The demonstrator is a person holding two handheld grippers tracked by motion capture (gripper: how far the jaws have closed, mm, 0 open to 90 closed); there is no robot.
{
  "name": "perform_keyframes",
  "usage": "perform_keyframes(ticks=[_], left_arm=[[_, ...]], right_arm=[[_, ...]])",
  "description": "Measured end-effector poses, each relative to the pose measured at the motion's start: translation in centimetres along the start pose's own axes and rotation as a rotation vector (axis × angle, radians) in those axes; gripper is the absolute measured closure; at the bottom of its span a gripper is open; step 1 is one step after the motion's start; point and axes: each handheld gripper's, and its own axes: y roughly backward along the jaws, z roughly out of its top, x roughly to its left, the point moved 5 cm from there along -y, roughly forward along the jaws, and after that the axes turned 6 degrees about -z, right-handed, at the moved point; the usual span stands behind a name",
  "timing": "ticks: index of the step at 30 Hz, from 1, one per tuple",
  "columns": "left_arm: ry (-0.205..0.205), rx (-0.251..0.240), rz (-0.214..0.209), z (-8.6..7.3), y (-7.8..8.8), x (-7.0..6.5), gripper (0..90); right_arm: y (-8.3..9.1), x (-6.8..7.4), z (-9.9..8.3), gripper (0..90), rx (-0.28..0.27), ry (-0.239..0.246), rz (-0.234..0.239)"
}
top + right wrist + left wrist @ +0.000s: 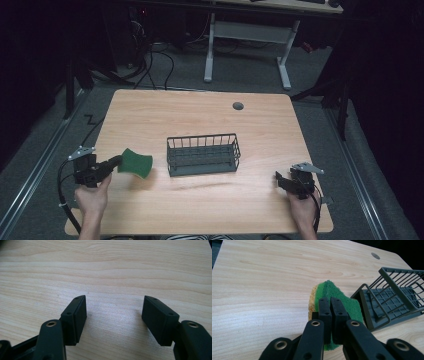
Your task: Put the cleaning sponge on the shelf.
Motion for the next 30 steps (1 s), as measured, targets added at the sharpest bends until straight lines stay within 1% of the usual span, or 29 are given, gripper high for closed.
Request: perform_keyframes(ticks=[11, 17, 22, 26, 28, 30], left_arm=[[-0.017, -0.003, -0.001, 0.9, 0.6, -0.6, 88.8], [-0.024, -0.013, -0.009, 1.8, 1.4, -1.0, 88.8], [-0.036, -0.012, -0.016, 2.3, 1.8, -1.5, 88.8], [-0.051, -0.018, -0.023, 3.1, 2.5, -2.1, 88.8], [-0.055, -0.03, -0.037, 3.8, 2.9, -2.3, 88.8], [-0.06, -0.031, -0.045, 4.1, 3.0, -2.4, 88.7]], right_arm=[[0.0, 0.0, 0.0, 35.7, 0.001, 0.007, 0.002], [0.0, 0.0, 0.0, 35.1, 0.001, 0.008, 0.004], [0.0, 0.0, 0.0, 34.7, 0.002, 0.008, 0.005], [0.0, 0.0, 0.0, 34.5, 0.004, 0.012, 0.005], [0.0, 0.0, 0.0, 34.5, 0.004, 0.009, 0.005], [0.0, 0.1, 0.0, 34.5, 0.004, 0.008, 0.005]])
